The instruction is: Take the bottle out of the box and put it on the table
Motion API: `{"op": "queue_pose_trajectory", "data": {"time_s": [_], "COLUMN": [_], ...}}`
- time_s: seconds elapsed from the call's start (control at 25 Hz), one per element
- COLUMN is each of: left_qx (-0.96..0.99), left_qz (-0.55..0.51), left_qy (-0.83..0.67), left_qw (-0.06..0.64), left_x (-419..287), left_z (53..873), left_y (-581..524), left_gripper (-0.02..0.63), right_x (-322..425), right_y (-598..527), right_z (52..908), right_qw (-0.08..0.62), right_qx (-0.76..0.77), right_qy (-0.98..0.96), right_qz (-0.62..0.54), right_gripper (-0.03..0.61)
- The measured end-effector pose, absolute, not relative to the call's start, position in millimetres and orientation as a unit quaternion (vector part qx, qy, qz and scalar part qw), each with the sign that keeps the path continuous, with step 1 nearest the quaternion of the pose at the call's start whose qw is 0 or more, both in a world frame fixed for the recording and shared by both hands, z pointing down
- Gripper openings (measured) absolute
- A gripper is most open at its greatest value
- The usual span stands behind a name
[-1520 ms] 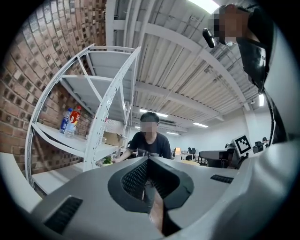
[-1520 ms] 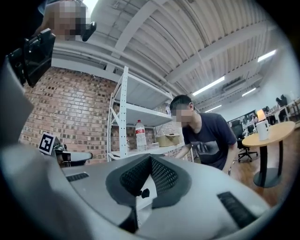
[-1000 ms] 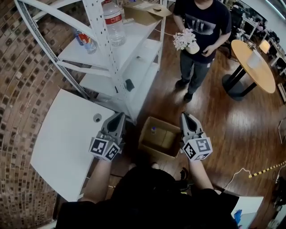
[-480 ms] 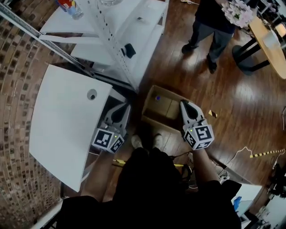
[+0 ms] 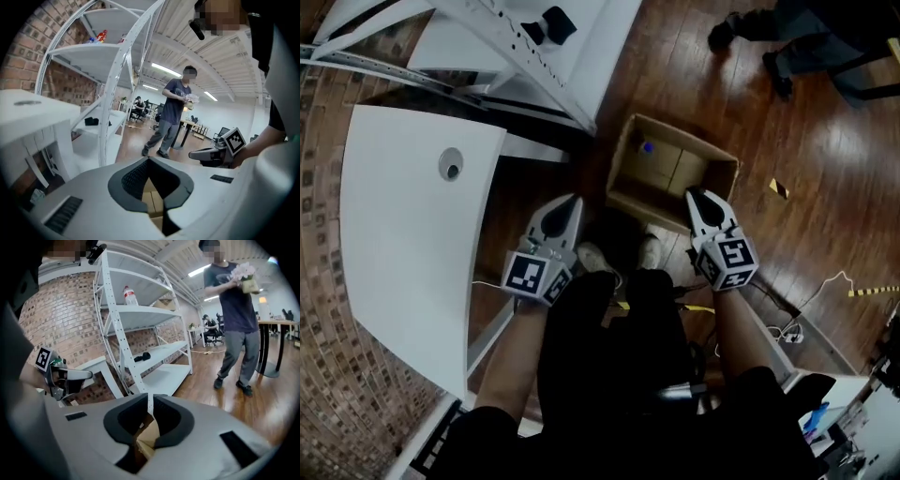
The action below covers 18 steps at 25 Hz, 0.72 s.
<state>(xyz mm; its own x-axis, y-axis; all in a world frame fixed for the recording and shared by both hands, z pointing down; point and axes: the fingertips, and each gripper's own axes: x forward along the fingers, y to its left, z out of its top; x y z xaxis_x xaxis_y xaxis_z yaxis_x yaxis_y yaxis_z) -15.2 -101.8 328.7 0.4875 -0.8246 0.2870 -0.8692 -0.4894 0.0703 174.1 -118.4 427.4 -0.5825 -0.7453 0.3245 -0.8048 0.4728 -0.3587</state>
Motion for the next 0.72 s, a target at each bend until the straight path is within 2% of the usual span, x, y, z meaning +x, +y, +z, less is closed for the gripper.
{"op": "queue_pose_trajectory", "data": {"time_s": [0.36, 0.64, 0.72], "left_qx": [0.862, 0.870, 0.867], "left_qz": [0.113, 0.107, 0.113], "left_qy": [-0.480, -0.475, -0.481], "left_qw": [0.117, 0.078, 0.069], "left_x": [-37, -52, -59], "left_z": [495, 614, 641], "left_y": [-175, -245, -262], "left_gripper": [-0.008, -0.008, -0.008], "right_x": [128, 98, 92], "right_y": [-190, -257, -271], "right_z": [594, 730, 758], "right_qw": [0.082, 0.112, 0.113], "right_qx": [0.448, 0.408, 0.406], "right_qy": [-0.856, -0.883, -0.885], "right_qz": [0.245, 0.205, 0.198], "right_gripper": [0.244, 0.373, 0.374]}}
